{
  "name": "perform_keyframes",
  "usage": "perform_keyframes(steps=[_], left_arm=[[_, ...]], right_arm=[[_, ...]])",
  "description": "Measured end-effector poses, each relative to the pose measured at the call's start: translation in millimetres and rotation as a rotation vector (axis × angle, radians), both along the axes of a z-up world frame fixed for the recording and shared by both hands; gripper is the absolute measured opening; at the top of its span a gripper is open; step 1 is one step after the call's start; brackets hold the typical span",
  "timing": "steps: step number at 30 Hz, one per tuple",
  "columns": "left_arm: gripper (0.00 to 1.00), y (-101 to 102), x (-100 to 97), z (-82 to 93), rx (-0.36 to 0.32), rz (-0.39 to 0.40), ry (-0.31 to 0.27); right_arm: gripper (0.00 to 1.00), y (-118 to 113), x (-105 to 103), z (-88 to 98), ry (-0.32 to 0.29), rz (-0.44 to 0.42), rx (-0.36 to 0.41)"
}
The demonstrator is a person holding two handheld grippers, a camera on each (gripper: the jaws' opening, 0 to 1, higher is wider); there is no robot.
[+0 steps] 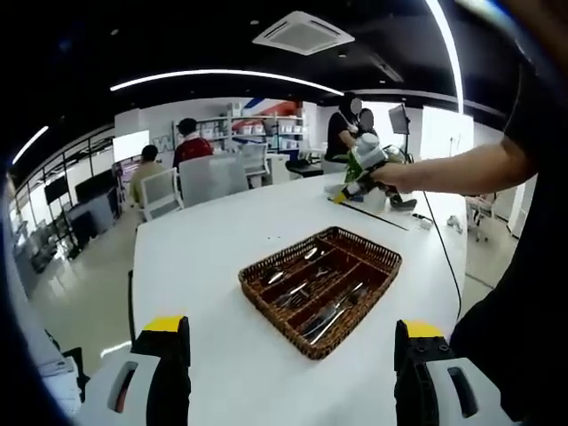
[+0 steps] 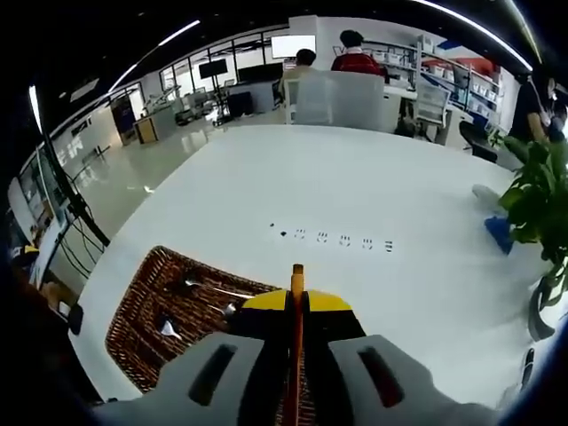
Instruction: Arrange the knives, forks, and spoons in their matching storage slots by inserting each utensil handle-first until every utensil is classified and aligned in the correct compartment
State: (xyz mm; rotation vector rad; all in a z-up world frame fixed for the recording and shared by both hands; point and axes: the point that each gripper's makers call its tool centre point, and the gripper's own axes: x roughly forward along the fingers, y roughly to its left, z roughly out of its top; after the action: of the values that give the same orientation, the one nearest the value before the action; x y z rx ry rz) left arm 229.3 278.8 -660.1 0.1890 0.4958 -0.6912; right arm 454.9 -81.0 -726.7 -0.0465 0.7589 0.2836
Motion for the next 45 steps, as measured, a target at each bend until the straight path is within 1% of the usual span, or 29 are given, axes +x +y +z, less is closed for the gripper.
perform_keyframes(steps=[2,8,10,14,15,17,22,25,28,31,36,40,45], left_arm=[[1.0,0,-0.2,-0.8,0.002,0.004,0.003],[1.0,1,-0.8,-3.7,0.006,0.01,0.013],[1.0,1,-1.3,-4.9,0.008,0.012,0.017],[1.0,3,-2.1,-8.2,0.014,0.016,0.025],[1.0,4,-2.5,-8.7,0.015,0.017,0.028],[1.0,4,-3.0,-9.4,0.015,0.019,0.031],[1.0,4,-4.2,-14.6,0.019,0.028,0.041],[1.0,7,-0.3,-11.5,0.027,0.048,0.015],[1.0,7,1.6,-6.5,0.009,0.058,0.01],[1.0,4,1.5,-3.8,0.012,0.049,0.005],[1.0,-2,2.0,-2.0,0.0,0.043,0.005],[1.0,-5,1.3,-6.2,0.008,0.04,0.016],[1.0,-8,-0.8,-7.2,0.013,0.038,0.024]], right_arm=[[0.02,0,0,-3.6,0.003,-0.001,0.001],[0.02,-1,-5,-23.6,0.022,-0.006,0.004],[0.02,-1,-6,-29.8,0.032,-0.013,0.016],[0.02,-1,-6,-36.5,0.031,-0.017,0.034],[0.02,2,-4,-36.1,0.02,-0.012,0.054],[0.02,1,-4,-39.6,0.024,-0.015,0.041],[0.01,3,-2,-47.9,0.016,-0.015,0.038],[0.01,2,0,-56.0,0.021,-0.019,0.032],[0.02,0,0,-65.7,0.027,-0.028,0.032],[0.02,-1,-1,-73.4,0.026,-0.031,0.021],[0.02,-7,-4,-86.2,0.044,-0.048,0.02],[0.02,-10,-7,-96.7,0.055,-0.052,0.016],[0.02,-12,-5,-104.6,0.065,-0.065,0.026]])
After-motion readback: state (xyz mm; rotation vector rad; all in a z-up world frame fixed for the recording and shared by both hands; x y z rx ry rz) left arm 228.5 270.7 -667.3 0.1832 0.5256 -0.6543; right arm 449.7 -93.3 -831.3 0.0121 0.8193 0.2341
